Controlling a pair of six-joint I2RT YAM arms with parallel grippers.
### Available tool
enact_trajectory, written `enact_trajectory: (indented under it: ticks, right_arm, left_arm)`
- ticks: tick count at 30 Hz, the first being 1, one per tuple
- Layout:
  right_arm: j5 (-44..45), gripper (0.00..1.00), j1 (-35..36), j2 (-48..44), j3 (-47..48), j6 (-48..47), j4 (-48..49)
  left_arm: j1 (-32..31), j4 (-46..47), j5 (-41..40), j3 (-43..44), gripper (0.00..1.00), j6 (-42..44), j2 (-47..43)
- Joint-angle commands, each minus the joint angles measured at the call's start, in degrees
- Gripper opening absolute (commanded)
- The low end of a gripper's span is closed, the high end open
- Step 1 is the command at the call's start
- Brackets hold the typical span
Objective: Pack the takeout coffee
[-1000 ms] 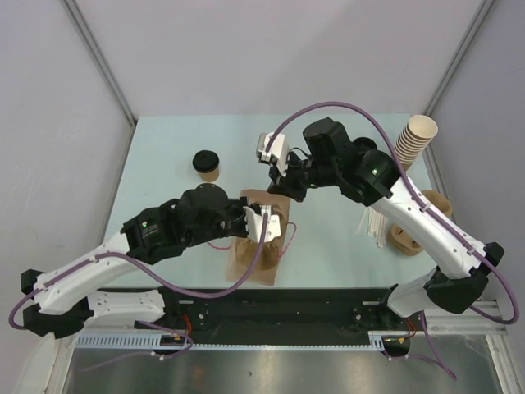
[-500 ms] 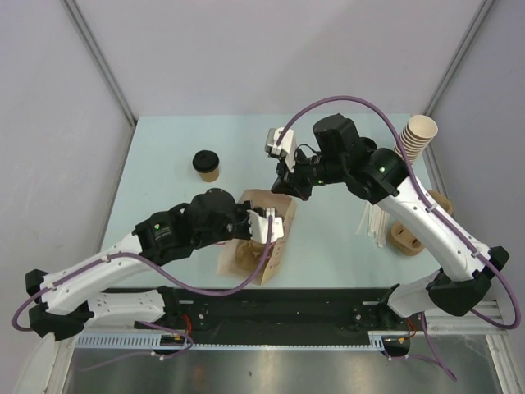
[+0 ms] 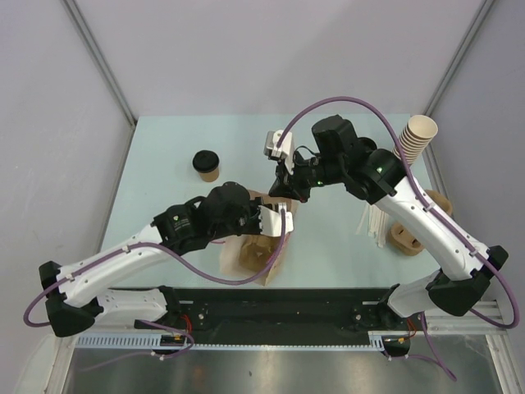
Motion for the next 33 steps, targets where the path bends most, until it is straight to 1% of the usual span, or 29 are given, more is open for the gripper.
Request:
enact_trajectory:
  ticks: [1, 2, 4, 5, 7, 8, 10, 11, 12, 14, 20, 24, 25, 28, 30, 33]
  right_arm:
    - [-2.5, 0.0, -0.7, -0.8, -0.4, -0.6, 2.4]
    - [-2.9, 0.0, -0.8, -1.0, -0.5, -0.5, 2.4]
    - [-3.4, 0.0, -1.2, -0.9, -0.6, -0.4, 2.5]
    - [-4.0, 0.0, -1.5, -0.9, -0.6, -0.2, 2.6]
    - [-4.7, 0.0, -2.2, -1.0, -0.7, -0.1, 2.7]
    - [-5.3, 0.0, -2.4, -1.1, -0.9, -0.1, 2.7]
    - [-5.4, 0.0, -2.8, -1.1, -1.2, -0.2, 2.7]
    - [-5.4, 0.0, -3.0, -1.2, -1.3, -0.4, 2.7]
    - [-5.5, 0.0, -3.0, -1.3, -1.6, -0.4, 2.5]
    - [-5.9, 0.0, -3.5, -1.5, -2.0, -0.5, 2.7]
    - [-8.9, 0.0, -5.1, -2.8, -4.1, -2.1, 2.7]
    - [-11.2, 0.0, -7.1, -4.0, -5.6, -4.6, 2.4]
    - [-11.9, 0.0, -7.6, -4.1, -5.6, -5.0, 2.4]
    - [-13.4, 0.0, -9.1, -4.5, -5.6, -6.2, 2.0]
    - [-14.3, 0.0, -9.7, -4.6, -5.6, -7.0, 1.7]
    - [-15.2, 0.0, -10.4, -4.3, -5.8, -7.8, 0.9]
  left_arm:
    - [2.1, 1.4, 3.3, 1.1, 0.03, -2.3, 1.0]
    - [2.8, 1.4, 3.7, 1.2, 0.06, -2.6, 1.0]
    - [3.2, 1.9, 4.6, 1.2, 0.09, -3.0, 1.4]
    - [3.7, 2.0, 5.0, 1.2, 0.14, -3.1, 1.2]
    - [4.0, 2.5, 5.0, 1.3, 0.18, -3.1, 1.2]
    - [4.0, 2.3, 5.0, 1.7, 0.25, -3.0, 1.2]
    - [4.0, 1.4, 5.0, 2.5, 0.36, -3.1, 0.9]
    - [4.0, 1.0, 5.0, 3.5, 0.44, -3.2, 0.8]
    - [4.0, 0.7, 5.0, 4.1, 0.48, -3.2, 0.6]
    - [4.0, 0.0, 6.5, 5.5, 0.5, -3.2, 0.1]
    - [3.3, -1.9, 6.4, 8.5, 0.51, -3.1, -0.9]
    - [0.2, -2.9, 9.2, 10.1, 0.54, -2.9, -3.3]
    - [-2.3, -3.0, 8.8, 10.7, 0.55, -3.0, -3.6]
    - [-7.0, -4.1, 6.5, 12.5, 0.56, -3.0, -4.5]
    - [-8.2, -4.8, 6.0, 13.6, 0.56, -3.8, -4.6]
    - [-8.4, -5.7, 7.1, 17.4, 0.58, -5.4, -4.4]
